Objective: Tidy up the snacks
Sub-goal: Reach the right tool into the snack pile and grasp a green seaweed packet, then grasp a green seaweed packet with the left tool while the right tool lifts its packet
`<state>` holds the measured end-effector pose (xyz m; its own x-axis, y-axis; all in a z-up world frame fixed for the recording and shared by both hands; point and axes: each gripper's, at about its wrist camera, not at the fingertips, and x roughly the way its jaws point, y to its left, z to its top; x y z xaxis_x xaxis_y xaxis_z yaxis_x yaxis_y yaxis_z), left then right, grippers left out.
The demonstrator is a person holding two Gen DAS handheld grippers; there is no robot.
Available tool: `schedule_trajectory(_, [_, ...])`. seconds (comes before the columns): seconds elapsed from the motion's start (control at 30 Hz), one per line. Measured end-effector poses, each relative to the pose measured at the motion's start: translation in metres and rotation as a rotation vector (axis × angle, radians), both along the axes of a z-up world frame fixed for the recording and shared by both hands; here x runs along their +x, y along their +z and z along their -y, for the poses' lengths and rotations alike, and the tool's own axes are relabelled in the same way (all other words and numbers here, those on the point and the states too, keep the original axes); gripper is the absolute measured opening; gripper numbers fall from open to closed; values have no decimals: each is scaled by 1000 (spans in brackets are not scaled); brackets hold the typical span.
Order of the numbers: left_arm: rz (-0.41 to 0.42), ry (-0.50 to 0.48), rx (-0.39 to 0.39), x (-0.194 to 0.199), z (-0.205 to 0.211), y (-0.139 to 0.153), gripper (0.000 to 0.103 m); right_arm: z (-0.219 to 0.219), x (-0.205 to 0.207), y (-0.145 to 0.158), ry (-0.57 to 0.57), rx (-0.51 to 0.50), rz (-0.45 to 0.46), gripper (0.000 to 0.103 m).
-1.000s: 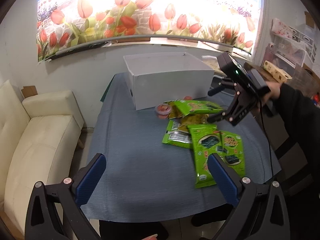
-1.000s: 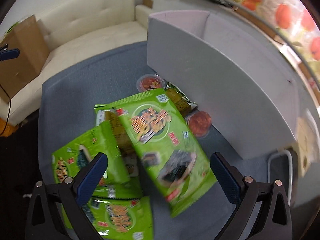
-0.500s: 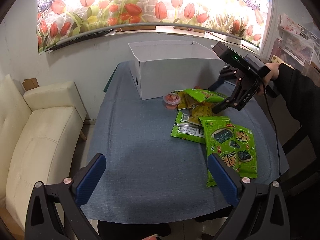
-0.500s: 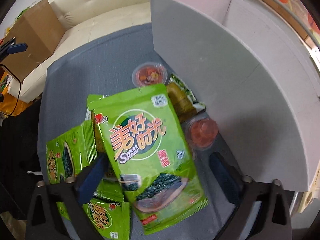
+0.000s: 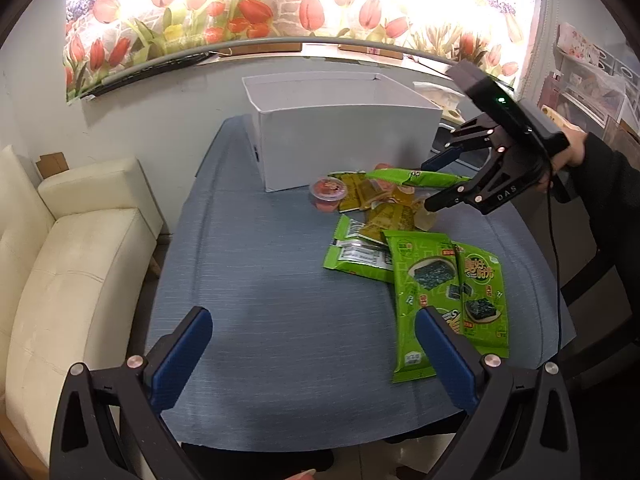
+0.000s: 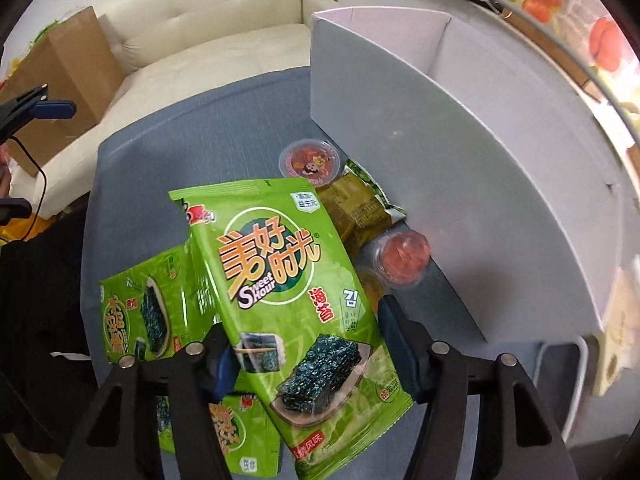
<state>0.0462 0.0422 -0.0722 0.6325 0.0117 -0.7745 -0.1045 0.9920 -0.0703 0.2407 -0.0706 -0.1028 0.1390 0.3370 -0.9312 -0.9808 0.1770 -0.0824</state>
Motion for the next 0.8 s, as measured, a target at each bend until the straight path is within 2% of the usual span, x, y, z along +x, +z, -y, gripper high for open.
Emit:
schedule_trajectory(0.27, [-29, -38, -22, 11, 22, -16, 103, 29, -31, -4, -73, -9, 49, 61])
schedule_trajectory(0.3, [-28, -45, -23, 11, 25, -17, 103, 29, -32, -2, -84, -4, 50, 57])
schedule_trajectory(0.33, [-28, -50, -20, 11, 28, -18, 103, 31, -35, -3, -91, 6, 51, 27])
schedule_trajectory(0.37, [-29, -52, -18, 12, 29, -19, 103, 35, -38, -3, -104, 9, 57, 19])
schedule_trajectory(0.6, [-43, -63, -18, 20, 41, -25, 103, 62, -45, -12, -166, 12, 49, 18])
schedule_trajectory(0.8, [-36, -81, -14, 24, 49, -26, 103, 73, -47, 12, -214, 25, 103, 17])
